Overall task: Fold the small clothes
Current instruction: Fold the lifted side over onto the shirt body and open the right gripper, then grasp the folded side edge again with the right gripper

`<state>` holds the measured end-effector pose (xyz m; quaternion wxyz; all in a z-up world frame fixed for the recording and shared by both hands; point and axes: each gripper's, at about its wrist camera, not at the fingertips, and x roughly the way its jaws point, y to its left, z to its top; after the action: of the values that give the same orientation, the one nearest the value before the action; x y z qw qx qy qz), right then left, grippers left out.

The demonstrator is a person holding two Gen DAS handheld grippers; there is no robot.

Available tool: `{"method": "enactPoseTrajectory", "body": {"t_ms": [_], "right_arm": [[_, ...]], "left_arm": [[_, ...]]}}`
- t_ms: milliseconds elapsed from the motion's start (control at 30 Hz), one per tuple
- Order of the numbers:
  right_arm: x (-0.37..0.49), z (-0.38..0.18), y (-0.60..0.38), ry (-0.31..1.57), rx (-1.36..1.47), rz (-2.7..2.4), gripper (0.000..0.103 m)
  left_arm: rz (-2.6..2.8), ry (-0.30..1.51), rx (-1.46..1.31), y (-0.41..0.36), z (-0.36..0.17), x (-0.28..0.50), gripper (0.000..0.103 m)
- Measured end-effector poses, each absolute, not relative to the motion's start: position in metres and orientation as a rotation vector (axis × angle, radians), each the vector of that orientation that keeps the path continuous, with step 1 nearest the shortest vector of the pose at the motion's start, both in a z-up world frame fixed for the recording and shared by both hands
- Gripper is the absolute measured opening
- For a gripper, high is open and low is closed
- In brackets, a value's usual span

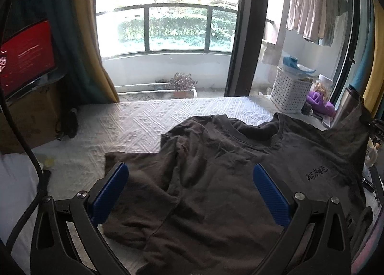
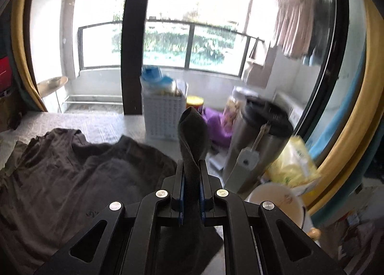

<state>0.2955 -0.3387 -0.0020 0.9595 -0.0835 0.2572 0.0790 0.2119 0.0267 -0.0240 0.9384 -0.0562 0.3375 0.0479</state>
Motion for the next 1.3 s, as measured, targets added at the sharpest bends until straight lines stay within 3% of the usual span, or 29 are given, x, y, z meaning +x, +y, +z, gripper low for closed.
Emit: {"method": "enactPoseTrajectory", "body": {"t_ms": [200,567,633,667,700,733,767,1000,1033,1100,1133,1300], "right_arm": [[0.278,-0.009,-0.299,0.506,-0.252,0.265,0.009],[0.285,-0.062,-0.267,0.671,-0.302,0.236,0.010],[0.296,-0.072,-0.272,0.727,-0.295,0.224,0.014],[0.299,-0.074,-0.274,0.733,-0.299,0.217,0.036],[0.303,-0.078,-0.275,0.735,-0.307,0.208,0.078],[0.308,-0.081,-0.275,0.738,-0.321,0.199,0.095],[0.312,-0.084,-0.275,0.742,-0.333,0.199,0.102],[0.346,-0.085,-0.282,0.752,-0.293,0.272,0.098],[0.350,-0.086,-0.283,0.759,-0.294,0.277,0.092],[0.363,-0.093,-0.285,0.794,-0.286,0.285,0.049],[0.367,-0.096,-0.286,0.810,-0.279,0.295,0.044],[0.373,-0.113,-0.280,0.862,-0.298,0.350,0.043]], "left_arm": [[0.121,0.686,-0.128,0.044,-0.025,0.195,0.102],[0.164,0.692,-0.164,0.072,-0.034,0.170,0.103],[0.163,0.702,-0.179,0.075,-0.038,0.169,0.103],[0.161,0.706,-0.186,0.075,-0.039,0.170,0.103],[0.161,0.708,-0.189,0.075,-0.040,0.170,0.102],[0.161,0.711,-0.189,0.075,-0.041,0.172,0.102],[0.162,0.712,-0.188,0.074,-0.041,0.172,0.102],[0.157,0.734,-0.156,0.062,-0.043,0.187,0.103],[0.156,0.738,-0.150,0.060,-0.043,0.189,0.103],[0.153,0.744,-0.141,0.058,-0.043,0.192,0.102],[0.151,0.747,-0.135,0.056,-0.043,0.193,0.102],[0.150,0.755,-0.117,0.051,-0.044,0.198,0.102]]}}
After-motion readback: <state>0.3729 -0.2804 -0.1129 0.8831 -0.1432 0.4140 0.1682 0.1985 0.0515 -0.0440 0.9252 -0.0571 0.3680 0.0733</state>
